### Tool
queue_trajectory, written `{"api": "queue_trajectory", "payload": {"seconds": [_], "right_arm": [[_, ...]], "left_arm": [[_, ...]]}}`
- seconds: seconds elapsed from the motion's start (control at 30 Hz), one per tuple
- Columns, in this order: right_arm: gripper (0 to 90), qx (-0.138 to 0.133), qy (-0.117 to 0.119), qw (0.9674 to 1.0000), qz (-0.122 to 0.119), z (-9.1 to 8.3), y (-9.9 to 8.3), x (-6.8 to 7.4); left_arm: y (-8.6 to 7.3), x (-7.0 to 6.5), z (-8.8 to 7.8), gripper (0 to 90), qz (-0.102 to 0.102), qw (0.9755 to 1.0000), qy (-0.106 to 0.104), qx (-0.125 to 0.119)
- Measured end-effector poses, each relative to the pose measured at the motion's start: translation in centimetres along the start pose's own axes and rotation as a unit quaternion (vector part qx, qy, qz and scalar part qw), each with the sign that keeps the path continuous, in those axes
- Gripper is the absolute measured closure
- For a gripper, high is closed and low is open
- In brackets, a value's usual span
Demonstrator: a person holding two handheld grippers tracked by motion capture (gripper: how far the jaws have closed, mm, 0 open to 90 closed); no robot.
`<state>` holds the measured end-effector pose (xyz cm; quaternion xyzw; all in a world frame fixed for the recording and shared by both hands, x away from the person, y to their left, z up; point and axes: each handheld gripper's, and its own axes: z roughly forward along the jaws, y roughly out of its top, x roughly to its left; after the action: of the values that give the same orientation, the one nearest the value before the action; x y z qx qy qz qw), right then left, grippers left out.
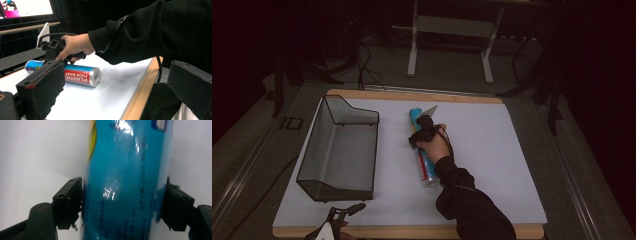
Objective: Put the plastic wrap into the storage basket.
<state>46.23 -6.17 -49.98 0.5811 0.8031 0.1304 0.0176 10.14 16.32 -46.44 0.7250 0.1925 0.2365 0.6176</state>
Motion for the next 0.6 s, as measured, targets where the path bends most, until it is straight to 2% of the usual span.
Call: {"api": "queue_trajectory", "payload": {"seconds": [0.07,0.13,0.17,0.23,0.33,0.43,0.6], "right_arm": [[29.3,0.008,0.005,0.9999,0.006,0.1,0.0,-0.1],[30.3,0.02,0.009,0.9994,0.027,0.1,0.1,-0.3],[30.4,0.024,0.011,0.9993,0.025,0.0,0.2,-0.3],[31.1,0.025,0.024,0.9982,0.049,0.0,0.2,-0.7],[31.4,0.02,0.021,0.9985,0.046,-0.1,0.1,-0.6],[31.3,0.016,0.031,0.998,0.052,-0.1,0.1,-0.9],[31.5,0.008,0.07,0.9956,0.063,-0.7,0.1,-1.5]], "left_arm": [[0.0,0.0,0.0,2.2,0.001,1.0,0.0,0.0],[0.0,0.0,0.1,2.2,0.0,1.0,-0.002,0.0],[0.0,0.0,0.1,2.2,0.001,1.0,-0.001,0.002],[0.0,0.0,0.0,2.2,0.002,1.0,0.0,0.001],[0.0,-0.1,0.0,2.2,0.003,1.0,0.0,0.001],[0.0,-0.1,0.0,2.2,0.003,1.0,0.0,0.0],[0.0,0.0,0.0,2.2,0.003,1.0,0.001,0.002]]}}
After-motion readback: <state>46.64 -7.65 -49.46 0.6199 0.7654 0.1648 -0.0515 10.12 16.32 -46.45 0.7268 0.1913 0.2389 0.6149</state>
